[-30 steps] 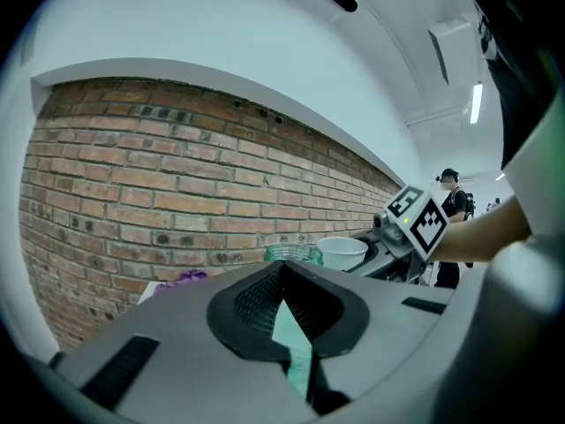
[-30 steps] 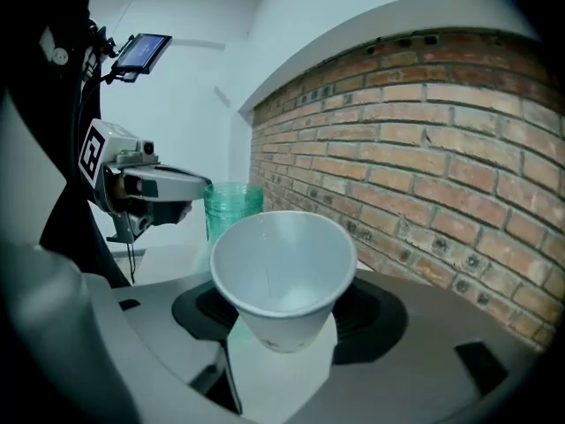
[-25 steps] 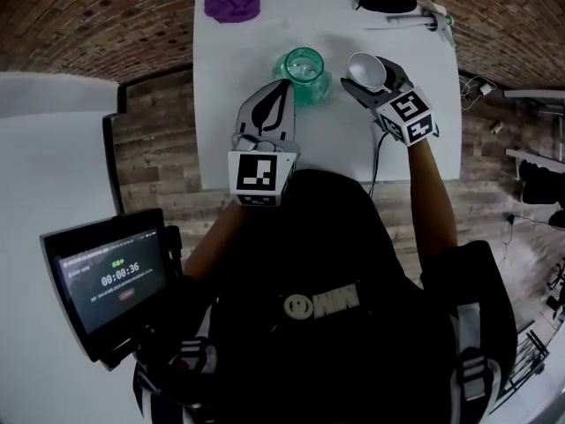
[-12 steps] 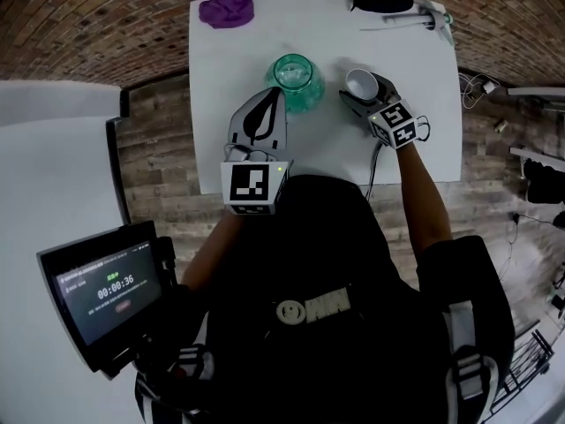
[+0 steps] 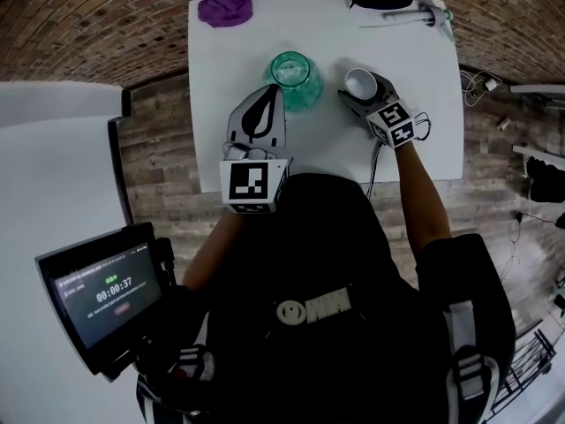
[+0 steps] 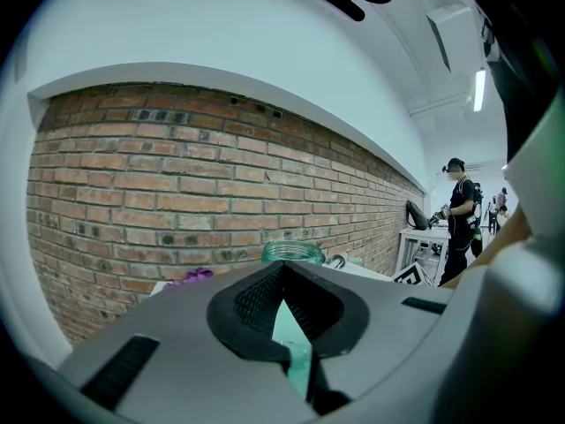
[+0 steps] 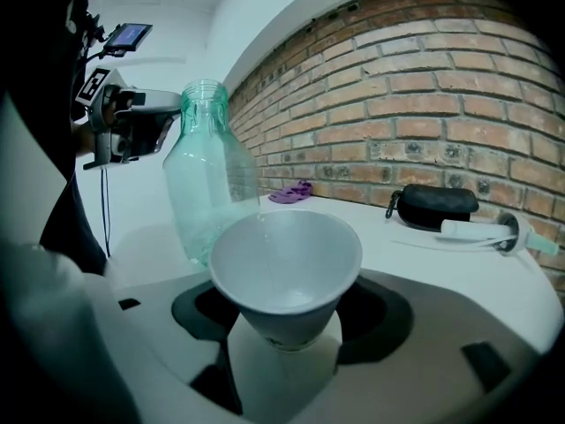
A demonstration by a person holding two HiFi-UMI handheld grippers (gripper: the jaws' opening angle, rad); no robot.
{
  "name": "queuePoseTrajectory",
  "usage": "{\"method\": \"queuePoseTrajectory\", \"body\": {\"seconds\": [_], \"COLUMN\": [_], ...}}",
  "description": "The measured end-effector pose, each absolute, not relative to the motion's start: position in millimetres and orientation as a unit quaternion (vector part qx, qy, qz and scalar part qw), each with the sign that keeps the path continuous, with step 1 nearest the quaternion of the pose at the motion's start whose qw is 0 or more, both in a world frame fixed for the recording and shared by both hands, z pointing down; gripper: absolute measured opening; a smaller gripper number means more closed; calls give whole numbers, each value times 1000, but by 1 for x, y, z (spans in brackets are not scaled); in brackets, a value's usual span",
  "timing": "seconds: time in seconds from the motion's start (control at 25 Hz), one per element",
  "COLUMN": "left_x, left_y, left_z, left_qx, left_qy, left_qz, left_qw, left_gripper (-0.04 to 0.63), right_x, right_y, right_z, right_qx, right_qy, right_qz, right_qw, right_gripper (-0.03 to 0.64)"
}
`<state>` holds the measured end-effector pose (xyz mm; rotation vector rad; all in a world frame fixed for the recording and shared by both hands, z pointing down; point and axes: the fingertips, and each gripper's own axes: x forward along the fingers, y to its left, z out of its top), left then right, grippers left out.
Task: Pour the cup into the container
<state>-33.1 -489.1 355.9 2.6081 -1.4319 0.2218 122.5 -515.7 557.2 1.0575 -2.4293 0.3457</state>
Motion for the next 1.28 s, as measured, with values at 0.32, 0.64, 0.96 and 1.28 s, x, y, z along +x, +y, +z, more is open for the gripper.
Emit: {"method": "queuePoseTrajectory", "body": {"seconds": [0.32, 0.64, 0.96, 1.28], "left_x": [-32, -35, -31, -33], "left_y": [-484, -484, -481, -482], "left_z": [353, 355, 356, 354], "left_qx": [874, 873, 875, 875], "left_qy": [-475, -476, -472, -472], "left_qz": [74, 75, 75, 72], "left_qw": [73, 70, 76, 74], "left_gripper": [-2, -2, -2, -2], "right_x": [121, 121, 131, 138], "right_y": [-508, -508, -505, -503], "right_z": [546, 544, 522, 498], "right_qx": [374, 365, 378, 386], "right_qy": [-893, -899, -901, -904], "right_qz": [131, 131, 114, 100], "right_qw": [212, 205, 181, 151], "right_gripper": [307, 354, 354, 354]}}
